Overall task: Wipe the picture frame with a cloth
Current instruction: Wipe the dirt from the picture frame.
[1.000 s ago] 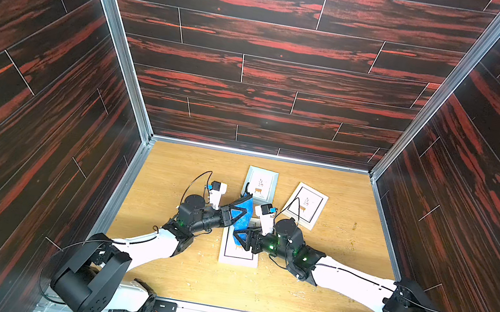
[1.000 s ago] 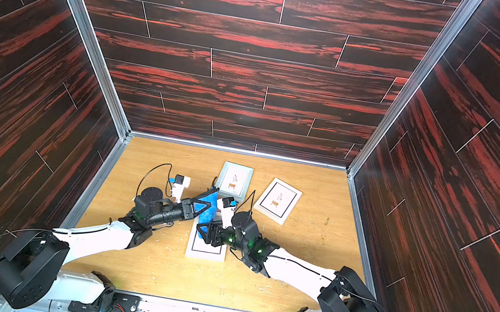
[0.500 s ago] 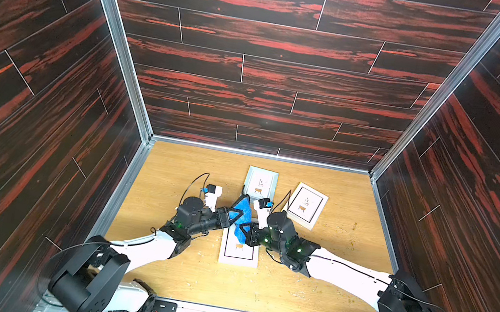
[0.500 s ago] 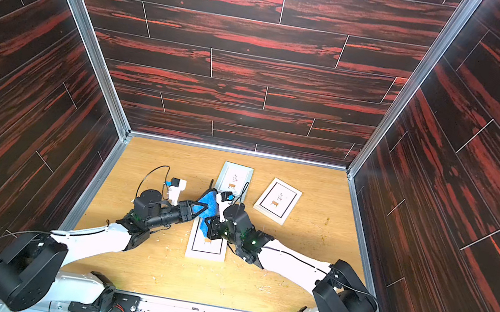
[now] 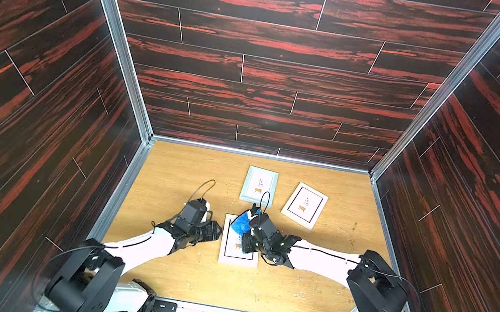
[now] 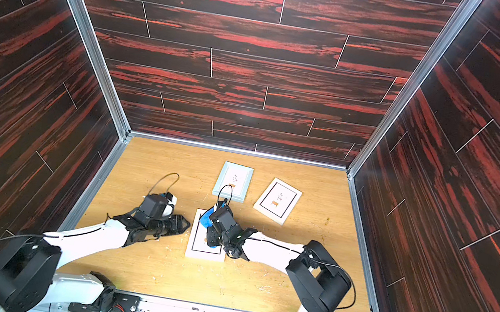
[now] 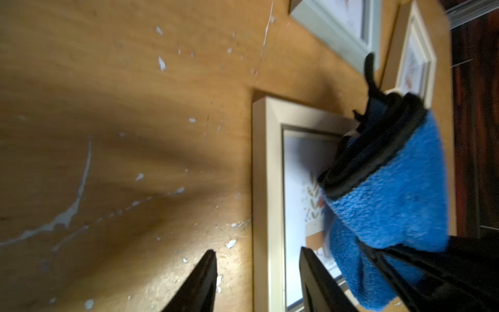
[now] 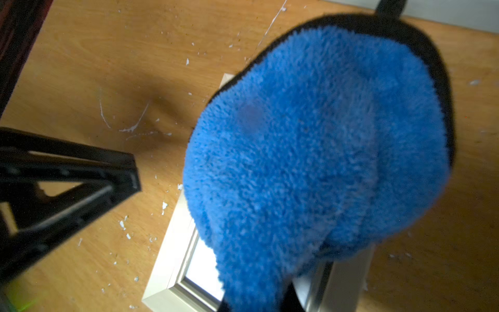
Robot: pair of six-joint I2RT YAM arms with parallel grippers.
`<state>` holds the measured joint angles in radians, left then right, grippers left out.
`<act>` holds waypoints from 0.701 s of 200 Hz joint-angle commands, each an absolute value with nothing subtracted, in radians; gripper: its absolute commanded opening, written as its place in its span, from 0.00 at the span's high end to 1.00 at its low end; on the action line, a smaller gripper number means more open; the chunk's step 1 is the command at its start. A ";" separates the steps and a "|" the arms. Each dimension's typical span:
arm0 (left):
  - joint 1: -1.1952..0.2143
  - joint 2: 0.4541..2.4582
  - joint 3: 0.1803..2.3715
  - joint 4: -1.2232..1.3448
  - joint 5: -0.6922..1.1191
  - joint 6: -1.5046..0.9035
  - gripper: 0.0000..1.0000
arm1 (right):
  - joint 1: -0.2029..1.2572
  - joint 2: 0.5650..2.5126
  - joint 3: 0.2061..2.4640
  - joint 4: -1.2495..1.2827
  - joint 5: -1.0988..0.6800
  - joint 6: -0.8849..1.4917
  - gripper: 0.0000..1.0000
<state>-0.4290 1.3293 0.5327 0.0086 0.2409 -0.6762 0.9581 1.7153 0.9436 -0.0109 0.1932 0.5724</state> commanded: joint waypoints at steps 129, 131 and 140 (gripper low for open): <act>-0.532 1.486 0.541 -0.001 0.183 -0.698 0.61 | 0.945 1.902 1.045 -0.032 0.063 0.695 1.00; -0.532 1.487 0.541 -0.003 0.184 -0.698 0.61 | 0.944 1.903 1.048 -0.033 0.066 0.696 1.00; -0.533 1.492 0.544 -0.013 0.178 -0.694 0.62 | 0.938 1.904 1.061 -0.054 0.097 0.699 1.00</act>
